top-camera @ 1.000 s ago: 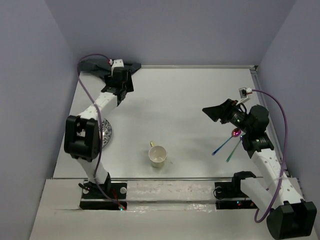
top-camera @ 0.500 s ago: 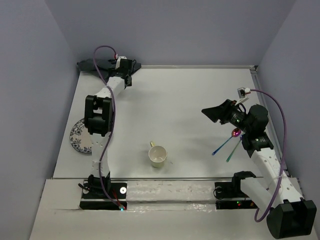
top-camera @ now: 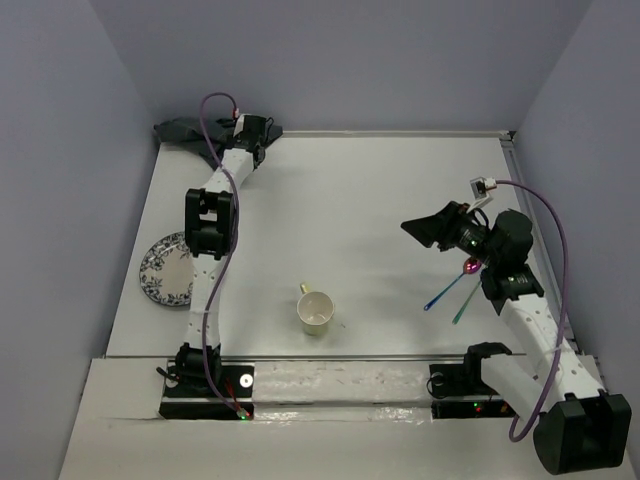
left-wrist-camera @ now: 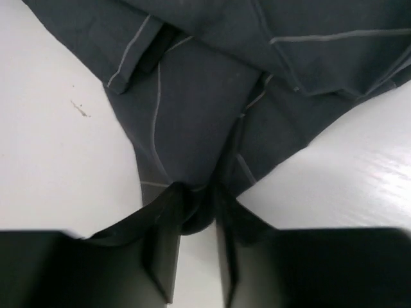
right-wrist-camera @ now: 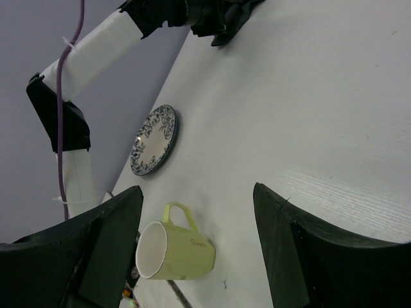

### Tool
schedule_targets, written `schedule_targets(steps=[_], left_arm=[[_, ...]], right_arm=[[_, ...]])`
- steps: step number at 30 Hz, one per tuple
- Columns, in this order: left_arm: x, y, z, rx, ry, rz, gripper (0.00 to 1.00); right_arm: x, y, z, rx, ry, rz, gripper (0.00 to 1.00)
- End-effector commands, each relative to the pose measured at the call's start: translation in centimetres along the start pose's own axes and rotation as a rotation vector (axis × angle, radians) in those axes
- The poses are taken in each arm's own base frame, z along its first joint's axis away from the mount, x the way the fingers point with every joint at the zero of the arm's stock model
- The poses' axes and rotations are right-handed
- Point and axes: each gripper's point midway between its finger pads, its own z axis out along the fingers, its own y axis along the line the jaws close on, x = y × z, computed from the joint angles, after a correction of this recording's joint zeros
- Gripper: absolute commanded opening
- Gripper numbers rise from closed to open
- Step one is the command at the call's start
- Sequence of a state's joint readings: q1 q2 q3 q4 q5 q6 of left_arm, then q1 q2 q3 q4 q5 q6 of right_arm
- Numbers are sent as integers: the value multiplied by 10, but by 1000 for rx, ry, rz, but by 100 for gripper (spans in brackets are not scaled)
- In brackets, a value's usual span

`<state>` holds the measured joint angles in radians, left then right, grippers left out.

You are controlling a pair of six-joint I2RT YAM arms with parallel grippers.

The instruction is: Set the dinner table for one person

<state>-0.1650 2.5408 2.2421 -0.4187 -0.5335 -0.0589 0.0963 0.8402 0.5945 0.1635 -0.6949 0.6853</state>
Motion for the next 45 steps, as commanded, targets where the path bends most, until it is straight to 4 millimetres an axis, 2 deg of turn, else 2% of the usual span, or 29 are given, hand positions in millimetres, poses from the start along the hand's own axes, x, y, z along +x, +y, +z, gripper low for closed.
schedule_targets(steps=[1, 3, 8, 9, 10, 11, 12, 14, 15, 16, 17, 18, 20, 21, 22, 23, 24, 27, 28, 29, 30, 33, 34, 36, 37, 39, 42, 43, 45], left_arm=[[-22, 18, -4, -15, -23, -28, 14], [-23, 19, -4, -15, -22, -34, 0], [-29, 6, -13, 66, -19, -78, 0], [-37, 2, -24, 95, -33, -91, 0], [-43, -17, -36, 156, -54, -91, 0], [-49, -16, -42, 173, -70, -101, 0], [-61, -34, -66, 219, -118, -101, 0], [-72, -60, -96, 301, -169, -91, 0], [-84, -80, -134, 362, -219, -86, 0], [-76, -94, -145, 396, -215, -83, 0], [-84, -107, -164, 455, -255, -99, 0], [-87, -123, -196, 529, -283, -122, 0], [-89, -133, -225, 608, -300, -158, 0], [-85, -130, -242, 645, -300, -176, 0], [-89, -137, -261, 715, -318, -232, 0], [-88, -134, -271, 745, -325, -262, 0], [-82, -125, -286, 773, -342, -299, 0], [-70, -111, -306, 841, -354, -430, 0], [-59, -100, -313, 867, -375, -468, 0], [-59, -89, -329, 906, -396, -527, 0], [-23, -93, -316, 907, -340, -520, 0], [-4, -86, -326, 976, -350, -585, 0], [22, -89, -318, 993, -311, -600, 0], [39, -83, -319, 1009, -298, -636, 0], [60, -82, -313, 1010, -272, -656, 0], [81, -75, -314, 1018, -260, -677, 0], [105, -62, -320, 1019, -271, -693, 0], [108, -58, -320, 1013, -277, -712, 8], [110, -48, -327, 1019, -302, -734, 31]], right_arm=[[-1, -3, 6, -36, -1, -9, 75], [0, -3, 8, -43, 12, -4, 74], [4, -5, 10, -44, 10, -3, 74], [4, -6, 10, -43, 12, -1, 74], [3, -6, 10, -38, 4, -4, 74], [4, -8, 10, -34, 1, -3, 74], [2, -8, 11, -31, -2, -6, 74], [2, -10, 11, -22, -2, -6, 74], [2, -12, 12, -15, -5, -5, 74], [3, -14, 12, -7, -7, -4, 74], [2, -18, 12, 8, -16, -5, 74], [1, -22, 13, 33, -20, -5, 74], [-2, -25, 13, 53, -27, -13, 74], [-3, -28, 13, 66, -31, -17, 74], [-5, -32, 14, 88, -42, -17, 74], [-8, -33, 14, 100, -52, -20, 74], [-10, -37, 15, 121, -60, -24, 75], [-18, -63, 17, 241, -104, -5, 76], [-23, -72, 18, 287, -128, 2, 78], [-20, -85, 22, 324, -116, 18, 79], [-19, -93, 24, 350, -114, 27, 80], [-12, -120, 27, 434, -101, 43, 83], [-5, -130, 28, 463, -86, 61, 84], [-2, -139, 27, 494, -95, 73, 86], [1, -144, 27, 507, -96, 80, 87], [7, -155, 26, 544, -93, 108, 89], [22, -161, 30, 571, -68, 142, 90], [28, -168, 30, 601, -62, 151, 90], [38, -175, 31, 634, -51, 161, 88]])
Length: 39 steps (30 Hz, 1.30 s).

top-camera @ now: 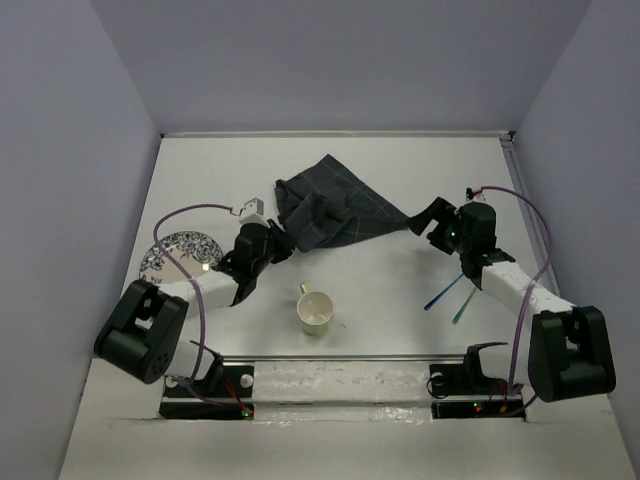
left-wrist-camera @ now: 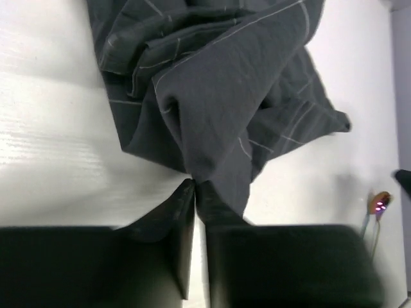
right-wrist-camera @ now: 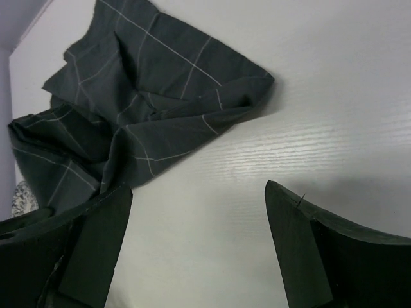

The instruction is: Set the dinner table for one person

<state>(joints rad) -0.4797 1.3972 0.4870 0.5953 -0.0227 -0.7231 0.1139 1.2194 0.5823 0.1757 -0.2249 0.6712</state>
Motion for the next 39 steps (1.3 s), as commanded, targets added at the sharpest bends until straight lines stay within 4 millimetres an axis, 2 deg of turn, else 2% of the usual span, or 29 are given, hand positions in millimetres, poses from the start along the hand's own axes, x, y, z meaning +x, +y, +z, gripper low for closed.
schedule_targets(steps=[1, 2, 3, 6, 7, 9, 10, 11, 12, 14, 16, 18, 19, 21, 24, 27, 29, 34, 35, 39], left_arm=[[-50, -42, -31, 177, -228, -74, 44], [-51, -39, -35, 172, -241, -66, 62], [-53, -38, -39, 168, -254, -55, 65], [-69, -43, -53, 142, -318, -8, 65], [-82, -48, -58, 110, -357, 37, 64], [-81, -63, -60, 104, -352, 133, 61], [-89, -78, -62, 109, -365, 157, 60], [-85, -77, -60, 66, -354, 195, 57], [-68, -84, -53, 56, -309, 249, 56], [-66, -91, -47, -5, -287, 345, 55], [-46, -99, -34, -38, -215, 435, 55], [-35, -100, -25, -64, -165, 503, 55], [-23, -101, -15, -87, -113, 542, 55], [-12, -98, -7, -117, -70, 586, 64], [12, -86, 11, -160, 18, 665, 66], [24, -87, 20, -147, 65, 721, 64], [25, -91, 24, -144, 76, 744, 61], [33, -78, 37, -203, 118, 818, 60], [38, -71, 40, -218, 138, 833, 61], [48, -64, 47, -232, 180, 874, 61]], right_arm=[[16, -11, 13, 79, -14, 16, 87], [18, -19, 16, 117, -21, 17, 85], [19, -24, 17, 138, -26, 21, 84], [21, -29, 23, 165, -29, 29, 79], [20, -28, 29, 171, -23, 31, 79], [22, -31, 37, 185, -6, 42, 80], [20, -31, 40, 187, -7, 47, 80], [18, -28, 43, 185, -9, 53, 81], [13, -33, 45, 216, -36, 62, 83], [10, -34, 52, 223, -39, 70, 86], [9, -30, 57, 215, -31, 85, 92], [10, -28, 64, 205, -16, 98, 94], [9, -26, 67, 198, -22, 115, 95], [10, -25, 70, 183, -25, 131, 94], [12, -18, 77, 139, -20, 159, 87], [10, -13, 86, 120, -12, 176, 81], [4, -4, 92, 93, -13, 194, 80], [6, -5, 110, 87, 4, 203, 78], [3, -2, 112, 79, 2, 198, 71], [4, -5, 116, 87, 5, 190, 60]])
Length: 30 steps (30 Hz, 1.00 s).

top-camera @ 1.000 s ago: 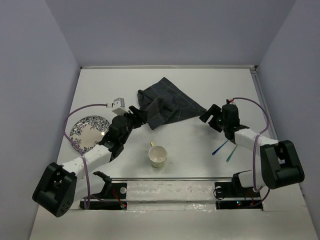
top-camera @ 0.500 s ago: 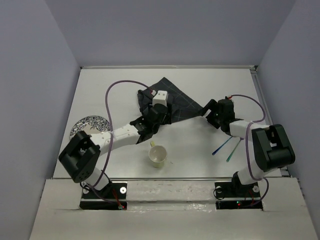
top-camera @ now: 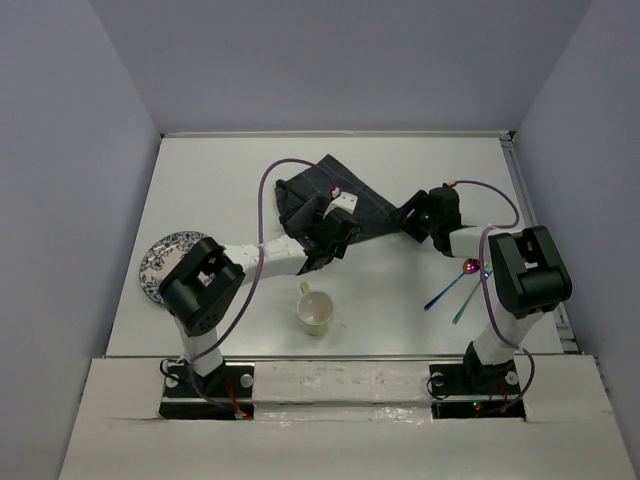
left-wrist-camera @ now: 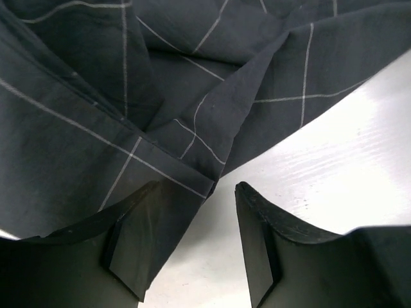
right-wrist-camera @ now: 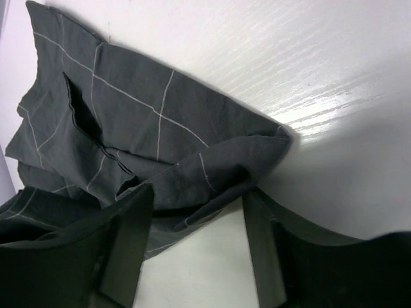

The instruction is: Set the dinner table for one person

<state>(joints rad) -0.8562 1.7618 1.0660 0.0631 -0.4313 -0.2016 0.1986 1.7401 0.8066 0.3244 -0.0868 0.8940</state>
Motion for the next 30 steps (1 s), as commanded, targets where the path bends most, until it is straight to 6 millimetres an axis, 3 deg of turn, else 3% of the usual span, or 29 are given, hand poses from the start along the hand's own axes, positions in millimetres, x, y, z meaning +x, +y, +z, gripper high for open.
schedule_targets(steps=[1, 6, 11, 13, 14, 19, 24, 28, 30], left_arm=[[-3, 5, 5, -49, 14, 73, 61], [0, 15, 12, -121, 18, 98, 52], [4, 23, 15, -173, 19, 102, 38], [3, 28, 15, -201, 11, 104, 17], [4, 32, 15, -224, 7, 105, 0], [-3, 46, 3, -275, -50, 55, 0], [-41, 52, -24, -226, -194, -94, 0], [-48, 59, -31, -137, -236, -204, 0], [-41, 66, -27, -79, -237, -260, 0]], right_arm=[[-17, 25, 5, -76, -49, -19, 57], [-12, 20, 10, -70, -34, -32, 52], [-9, 14, 15, -55, -31, -38, 28], [-10, 13, 15, -56, -35, -55, 15], [-11, 13, 14, -55, -39, -64, 12], [-23, 14, 5, -47, -96, -114, 2], [-32, 16, -7, -44, -141, -150, 0], [-40, 14, -13, -22, -177, -174, 0], [-40, 11, -16, -8, -183, -186, 0]])
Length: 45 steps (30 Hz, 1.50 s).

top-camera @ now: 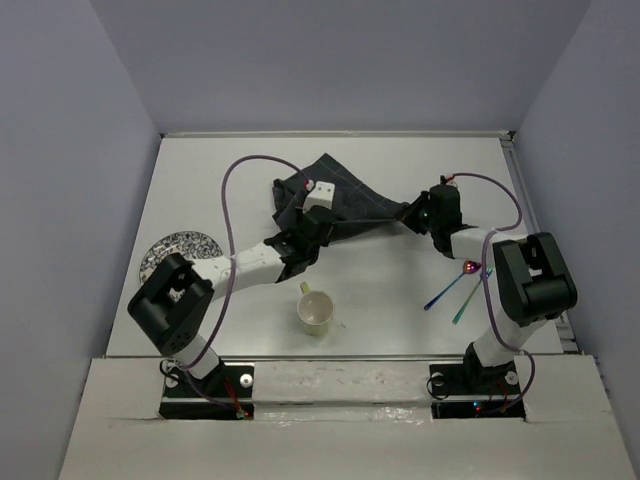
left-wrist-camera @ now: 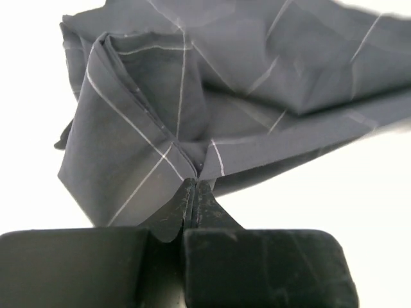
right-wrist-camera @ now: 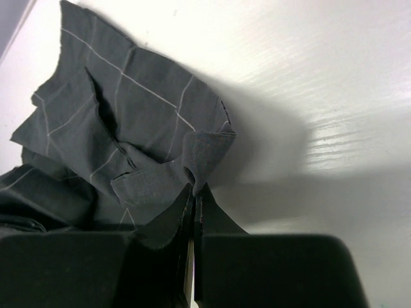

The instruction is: Set the dinner table for one person

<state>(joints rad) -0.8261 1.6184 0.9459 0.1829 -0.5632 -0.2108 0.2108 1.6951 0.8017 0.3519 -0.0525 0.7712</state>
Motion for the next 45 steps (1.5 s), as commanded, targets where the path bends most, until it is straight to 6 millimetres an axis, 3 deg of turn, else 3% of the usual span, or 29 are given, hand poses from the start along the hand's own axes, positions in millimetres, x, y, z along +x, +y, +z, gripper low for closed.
schedule_targets(steps=[1, 2, 7, 10, 11, 12, 14, 15, 22, 29, 32, 36, 39, 45], left_arm=[[-14, 20, -2, 82, -76, -222, 0], [-12, 29, 1, 91, -71, -261, 0], [3, 37, -2, 161, -66, -373, 0], [3, 30, -9, 240, -94, -397, 2], [3, 28, -11, 257, -102, -401, 9], [-1, 25, -16, 288, -114, -399, 24], [1, 27, -19, 288, -125, -405, 37], [2, 29, -19, 284, -126, -403, 39], [-4, 21, -18, 279, -122, -345, 39], [7, -31, -12, 303, -25, -128, 41], [20, -33, -2, 242, 29, -63, 52], [44, -30, 17, 175, 127, 15, 59], [51, -26, 25, 129, 163, 50, 61], [65, -17, 35, 58, 203, 95, 56]], right_arm=[[-26, -5, -9, 34, -116, -60, 0], [-26, -4, -11, 30, -117, -63, 0], [-22, -9, -18, 33, -112, -75, 0], [-18, -15, -19, 50, -108, -87, 0], [-17, -17, -20, 54, -108, -90, 0], [-18, -18, -22, 60, -114, -99, 0], [-18, -21, -24, 73, -117, -105, 0], [-22, -20, -27, 76, -130, -108, 0], [-17, -34, -38, 122, -132, -131, 0], [-15, -32, -38, 108, -120, -143, 0], [-15, -31, -40, 104, -121, -145, 0], [-13, -30, -39, 96, -112, -144, 0], [-11, -30, -39, 90, -107, -141, 0], [-11, -26, -40, 74, -104, -144, 0]])
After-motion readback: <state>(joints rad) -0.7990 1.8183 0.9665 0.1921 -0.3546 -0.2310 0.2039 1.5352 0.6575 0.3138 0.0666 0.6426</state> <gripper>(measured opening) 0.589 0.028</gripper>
